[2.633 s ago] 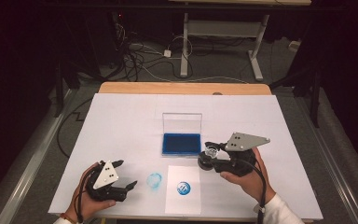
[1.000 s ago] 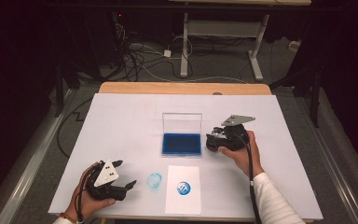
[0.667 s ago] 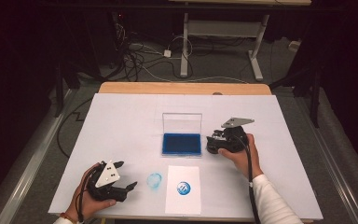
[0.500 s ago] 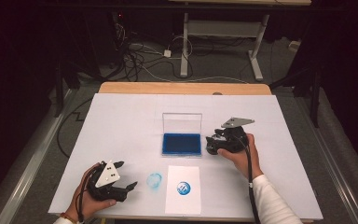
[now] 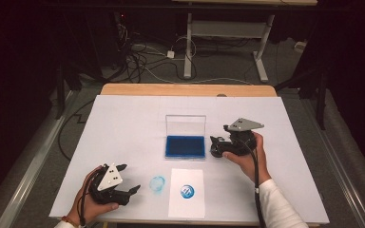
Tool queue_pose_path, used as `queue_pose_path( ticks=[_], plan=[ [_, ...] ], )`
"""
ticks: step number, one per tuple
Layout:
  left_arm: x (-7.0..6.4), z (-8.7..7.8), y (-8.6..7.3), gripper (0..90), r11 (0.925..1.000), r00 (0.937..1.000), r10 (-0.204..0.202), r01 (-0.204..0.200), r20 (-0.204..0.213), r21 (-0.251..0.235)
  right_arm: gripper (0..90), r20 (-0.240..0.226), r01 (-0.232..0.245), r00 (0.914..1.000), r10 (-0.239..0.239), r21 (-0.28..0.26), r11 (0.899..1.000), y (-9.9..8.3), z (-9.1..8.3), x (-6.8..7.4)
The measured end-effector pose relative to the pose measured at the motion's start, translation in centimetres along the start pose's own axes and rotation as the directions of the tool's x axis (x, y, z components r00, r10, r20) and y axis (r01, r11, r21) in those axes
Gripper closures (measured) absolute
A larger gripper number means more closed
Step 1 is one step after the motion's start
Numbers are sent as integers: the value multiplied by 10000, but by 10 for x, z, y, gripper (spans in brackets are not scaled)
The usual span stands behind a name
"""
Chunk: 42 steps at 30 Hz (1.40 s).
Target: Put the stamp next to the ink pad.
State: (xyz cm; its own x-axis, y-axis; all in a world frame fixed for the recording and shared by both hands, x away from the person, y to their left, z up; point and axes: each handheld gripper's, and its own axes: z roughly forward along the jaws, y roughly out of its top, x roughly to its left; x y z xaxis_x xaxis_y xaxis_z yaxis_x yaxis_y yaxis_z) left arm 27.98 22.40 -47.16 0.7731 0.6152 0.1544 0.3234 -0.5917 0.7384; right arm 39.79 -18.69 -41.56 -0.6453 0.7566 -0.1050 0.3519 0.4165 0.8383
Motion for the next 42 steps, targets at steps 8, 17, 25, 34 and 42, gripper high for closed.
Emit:
queue_pose_path(
  ticks=[8, 17, 25, 34, 42],
  plan=[
    [0, 1, 0, 164, 10000, 10000, -41, 41, 62, 2, 238, 219, 55, 9998, -43, -549, 9985, 6, -18, -1],
    [0, 1, 1, 164, 10000, 10000, -52, 52, 57, 17, 239, 525, 762, 9961, -716, -916, 9929, 12, -34, 9],
    [0, 0, 0, 163, 10000, 10000, -82, 82, 36, -15, 241, 455, 1226, 9919, -1183, -1064, 9867, 13, -49, 20],
    [-2, 2, 1, 164, 10000, 10000, -51, 50, 68, 17, 247, 540, 1679, 9852, -1627, -1125, 9794, 3, -68, 28],
    [-3, 4, 1, 163, 9999, 10000, -4, 3, 62, 139, 247, 554, 2027, 9788, -1974, -1161, 9723, -16, -84, 30]
  ],
)
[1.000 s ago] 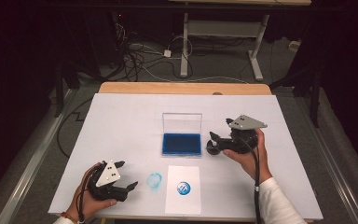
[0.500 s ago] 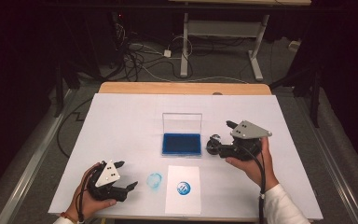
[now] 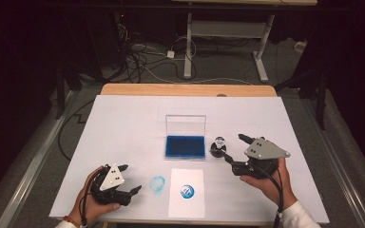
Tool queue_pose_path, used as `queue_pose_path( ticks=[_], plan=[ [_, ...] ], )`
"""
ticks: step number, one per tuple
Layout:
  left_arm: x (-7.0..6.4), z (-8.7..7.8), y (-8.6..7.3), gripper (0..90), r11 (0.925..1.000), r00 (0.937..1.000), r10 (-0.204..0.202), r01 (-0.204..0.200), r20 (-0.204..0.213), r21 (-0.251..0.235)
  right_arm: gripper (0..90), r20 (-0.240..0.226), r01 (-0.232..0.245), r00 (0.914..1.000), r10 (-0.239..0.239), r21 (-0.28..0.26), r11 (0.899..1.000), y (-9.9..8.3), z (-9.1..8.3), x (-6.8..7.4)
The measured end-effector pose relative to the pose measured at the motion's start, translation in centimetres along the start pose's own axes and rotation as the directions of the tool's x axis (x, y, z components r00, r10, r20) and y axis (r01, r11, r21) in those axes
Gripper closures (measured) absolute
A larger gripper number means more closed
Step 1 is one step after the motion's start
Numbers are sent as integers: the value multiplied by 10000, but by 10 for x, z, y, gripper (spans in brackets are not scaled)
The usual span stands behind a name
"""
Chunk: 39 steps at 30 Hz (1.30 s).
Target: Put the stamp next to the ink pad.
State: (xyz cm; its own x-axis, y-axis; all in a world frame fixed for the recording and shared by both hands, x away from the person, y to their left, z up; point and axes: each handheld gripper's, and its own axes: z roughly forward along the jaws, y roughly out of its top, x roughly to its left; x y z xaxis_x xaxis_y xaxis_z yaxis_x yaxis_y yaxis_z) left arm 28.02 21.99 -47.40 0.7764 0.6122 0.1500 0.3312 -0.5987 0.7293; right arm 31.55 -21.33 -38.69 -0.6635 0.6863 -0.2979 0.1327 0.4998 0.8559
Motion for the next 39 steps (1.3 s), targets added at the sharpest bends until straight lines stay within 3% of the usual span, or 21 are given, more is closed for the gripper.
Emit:
queue_pose_path(
  ticks=[10, 26, 32, 39],
  plan=[
    [-1, 1, 1, 164, 10000, 10000, 40, -39, -27, 53, 246, 62, 130, 9999, -129, -19, 9999, -18, -17, 3],
    [-1, -1, 1, 163, 10000, 9999, 71, -71, -89, 26, 242, 234, 211, 9995, -212, 38, 9998, -39, -27, 3],
    [-1, -1, 1, 164, 10000, 9999, 74, -74, -132, 10, 244, 266, 116, 9996, -123, 280, 9995, -49, -30, 3],
    [-1, -2, 1, 163, 10000, 9998, 85, -85, -185, 16, 237, 269, -61, 9996, 55, 209, 9998, -61, -36, 3]
  ],
)
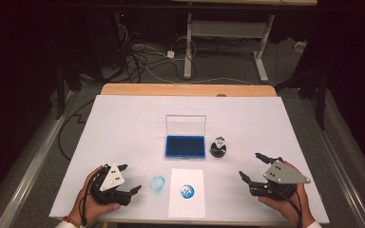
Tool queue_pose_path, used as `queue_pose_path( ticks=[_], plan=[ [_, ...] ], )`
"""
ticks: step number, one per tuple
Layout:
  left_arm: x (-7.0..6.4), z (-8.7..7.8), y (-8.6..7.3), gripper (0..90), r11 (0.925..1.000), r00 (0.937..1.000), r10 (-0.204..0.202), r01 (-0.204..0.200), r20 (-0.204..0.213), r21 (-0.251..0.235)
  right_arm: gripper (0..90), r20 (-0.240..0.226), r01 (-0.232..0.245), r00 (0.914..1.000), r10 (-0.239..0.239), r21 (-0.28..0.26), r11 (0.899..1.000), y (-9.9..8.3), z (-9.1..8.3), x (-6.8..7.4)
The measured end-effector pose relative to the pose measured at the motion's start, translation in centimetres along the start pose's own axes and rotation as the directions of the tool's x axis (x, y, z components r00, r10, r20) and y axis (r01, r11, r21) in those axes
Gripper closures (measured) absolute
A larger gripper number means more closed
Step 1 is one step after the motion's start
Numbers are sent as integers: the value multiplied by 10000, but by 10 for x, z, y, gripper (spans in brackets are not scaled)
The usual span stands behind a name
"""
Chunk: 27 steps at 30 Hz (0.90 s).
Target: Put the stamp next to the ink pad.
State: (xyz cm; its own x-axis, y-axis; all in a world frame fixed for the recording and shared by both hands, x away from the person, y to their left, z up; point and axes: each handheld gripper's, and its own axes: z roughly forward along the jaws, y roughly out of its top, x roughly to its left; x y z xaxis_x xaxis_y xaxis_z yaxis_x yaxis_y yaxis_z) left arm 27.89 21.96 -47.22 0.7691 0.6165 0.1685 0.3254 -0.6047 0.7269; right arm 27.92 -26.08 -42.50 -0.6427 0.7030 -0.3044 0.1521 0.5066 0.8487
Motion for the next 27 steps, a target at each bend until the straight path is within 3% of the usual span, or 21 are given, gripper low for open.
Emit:
queue_pose_path(
  ticks=[10, 18, 27],
  plan=[
    [1, -4, 0, 163, 9998, 9999, -77, 75, -135, -165, 212, -46, -384, 9992, 385, 334, 9987, -22, -3, -1],
    [-3, -9, 2, 163, 9992, 9998, 14, -23, -219, -408, 167, 135, -1029, 9947, 1022, 718, 9921, -38, -7, 0],
    [-3, -12, 1, 163, 9991, 9997, 25, -35, -250, -412, 167, -42, -709, 9974, 714, 748, 9947, -37, -5, 6]
  ],
)
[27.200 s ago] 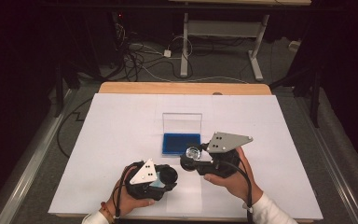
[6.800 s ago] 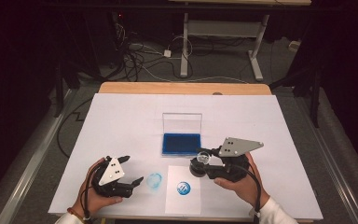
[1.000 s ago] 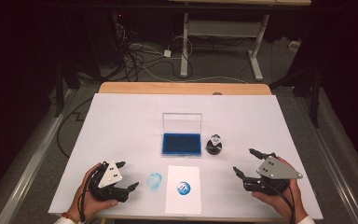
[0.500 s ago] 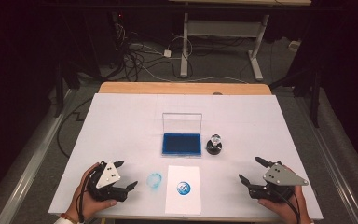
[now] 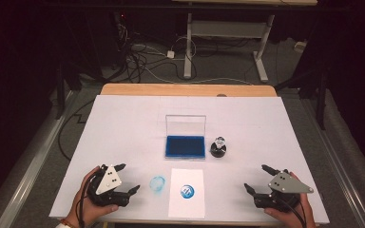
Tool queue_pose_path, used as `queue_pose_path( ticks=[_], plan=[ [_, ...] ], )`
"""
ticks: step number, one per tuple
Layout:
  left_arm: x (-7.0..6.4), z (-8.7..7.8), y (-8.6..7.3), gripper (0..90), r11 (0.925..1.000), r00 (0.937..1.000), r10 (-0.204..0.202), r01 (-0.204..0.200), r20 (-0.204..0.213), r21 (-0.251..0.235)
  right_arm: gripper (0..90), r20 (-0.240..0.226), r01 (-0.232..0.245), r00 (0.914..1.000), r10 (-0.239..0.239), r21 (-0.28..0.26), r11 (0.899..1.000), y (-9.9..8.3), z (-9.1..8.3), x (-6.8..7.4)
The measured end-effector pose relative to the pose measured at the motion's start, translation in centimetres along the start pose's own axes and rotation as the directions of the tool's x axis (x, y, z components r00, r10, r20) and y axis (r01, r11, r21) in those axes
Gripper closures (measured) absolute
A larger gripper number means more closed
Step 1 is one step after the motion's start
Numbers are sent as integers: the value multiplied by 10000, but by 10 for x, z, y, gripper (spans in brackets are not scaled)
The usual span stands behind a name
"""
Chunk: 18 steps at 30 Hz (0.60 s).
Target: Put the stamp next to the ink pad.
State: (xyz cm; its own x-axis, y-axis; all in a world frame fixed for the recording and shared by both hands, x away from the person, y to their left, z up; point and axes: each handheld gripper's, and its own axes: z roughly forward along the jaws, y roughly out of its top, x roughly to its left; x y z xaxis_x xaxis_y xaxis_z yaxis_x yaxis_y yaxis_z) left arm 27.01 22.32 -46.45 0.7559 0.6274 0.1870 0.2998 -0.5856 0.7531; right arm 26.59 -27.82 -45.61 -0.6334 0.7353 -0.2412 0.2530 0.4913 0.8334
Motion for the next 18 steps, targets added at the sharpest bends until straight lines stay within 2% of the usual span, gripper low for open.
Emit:
queue_pose_path(
  ticks=[6, 18],
  plan=[
    [1, -2, -2, 163, 10000, 10000, -9, 9, 3, -30, 167, 78, 53, 10000, -51, -211, 9998, 3, -2, 1],
    [0, 0, -2, 163, 10000, 10000, 4, -4, 33, 16, 167, 122, 155, 9998, -152, -266, 9995, 4, -3, 2]
  ],
)
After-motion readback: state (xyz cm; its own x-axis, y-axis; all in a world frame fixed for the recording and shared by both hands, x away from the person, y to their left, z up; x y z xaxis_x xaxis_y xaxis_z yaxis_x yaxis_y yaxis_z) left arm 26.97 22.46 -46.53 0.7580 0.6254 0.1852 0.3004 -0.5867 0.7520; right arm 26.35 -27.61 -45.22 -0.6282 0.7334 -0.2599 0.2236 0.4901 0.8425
